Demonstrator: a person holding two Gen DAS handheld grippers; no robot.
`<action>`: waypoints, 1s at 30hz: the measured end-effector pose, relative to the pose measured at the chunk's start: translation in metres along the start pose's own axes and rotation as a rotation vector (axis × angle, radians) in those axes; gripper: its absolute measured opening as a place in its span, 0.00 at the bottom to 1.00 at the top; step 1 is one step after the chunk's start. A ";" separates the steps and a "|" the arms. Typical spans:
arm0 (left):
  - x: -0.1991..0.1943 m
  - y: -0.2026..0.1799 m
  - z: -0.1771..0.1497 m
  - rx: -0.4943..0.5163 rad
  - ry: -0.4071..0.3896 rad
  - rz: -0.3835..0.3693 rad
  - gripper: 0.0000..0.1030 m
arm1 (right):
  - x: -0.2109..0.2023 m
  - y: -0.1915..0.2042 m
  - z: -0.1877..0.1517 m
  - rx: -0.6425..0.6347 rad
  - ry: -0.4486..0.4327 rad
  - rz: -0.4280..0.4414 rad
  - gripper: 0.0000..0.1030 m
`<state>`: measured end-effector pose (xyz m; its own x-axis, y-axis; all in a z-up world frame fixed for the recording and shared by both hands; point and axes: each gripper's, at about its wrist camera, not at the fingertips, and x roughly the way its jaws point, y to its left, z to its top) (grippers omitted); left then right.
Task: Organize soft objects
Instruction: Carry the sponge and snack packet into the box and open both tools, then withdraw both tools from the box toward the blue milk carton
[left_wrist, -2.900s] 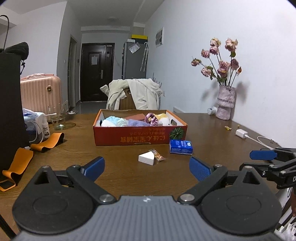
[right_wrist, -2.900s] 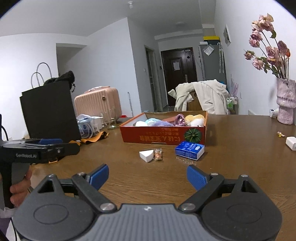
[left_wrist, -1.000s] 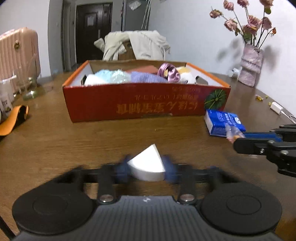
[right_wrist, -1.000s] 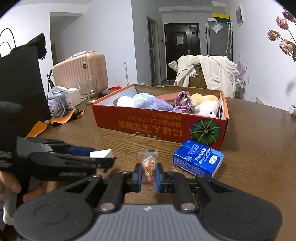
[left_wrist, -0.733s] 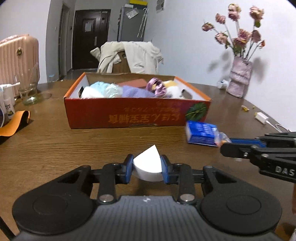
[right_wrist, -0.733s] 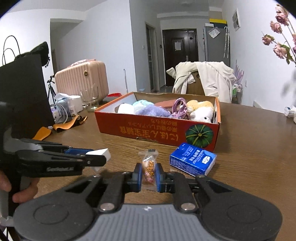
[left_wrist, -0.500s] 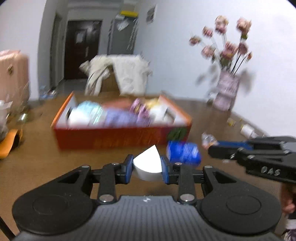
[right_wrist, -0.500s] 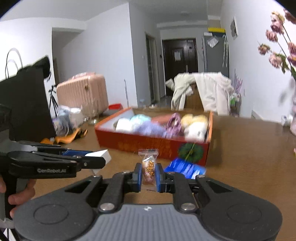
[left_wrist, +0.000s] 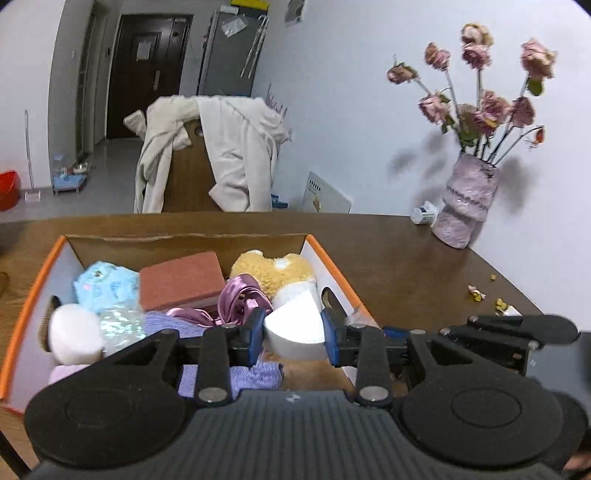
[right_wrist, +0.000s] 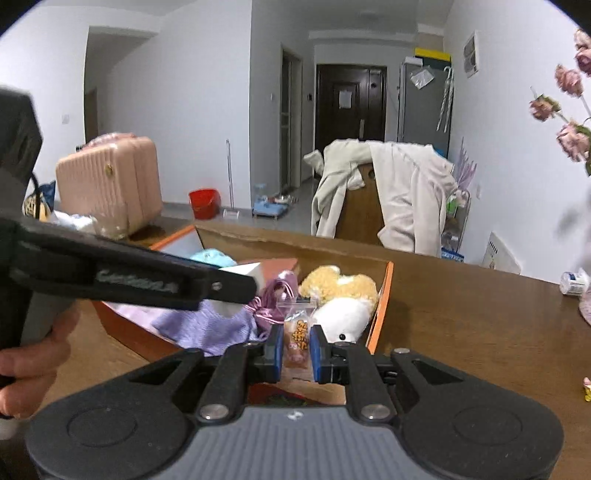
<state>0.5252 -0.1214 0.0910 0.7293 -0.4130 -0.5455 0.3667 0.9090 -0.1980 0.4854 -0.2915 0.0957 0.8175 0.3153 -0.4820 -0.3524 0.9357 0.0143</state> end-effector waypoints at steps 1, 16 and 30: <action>0.007 0.001 0.000 0.001 0.007 -0.006 0.36 | 0.008 -0.002 -0.001 0.000 0.009 -0.006 0.15; -0.012 0.016 -0.003 0.013 -0.014 0.035 0.64 | -0.016 -0.026 0.001 0.073 -0.078 -0.064 0.47; -0.202 -0.007 -0.113 0.031 -0.182 0.147 0.80 | -0.157 0.039 -0.072 0.061 -0.131 0.047 0.66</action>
<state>0.3097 -0.0384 0.1102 0.8675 -0.2820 -0.4099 0.2641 0.9592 -0.1009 0.3101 -0.3161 0.1087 0.8545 0.3734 -0.3612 -0.3669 0.9260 0.0891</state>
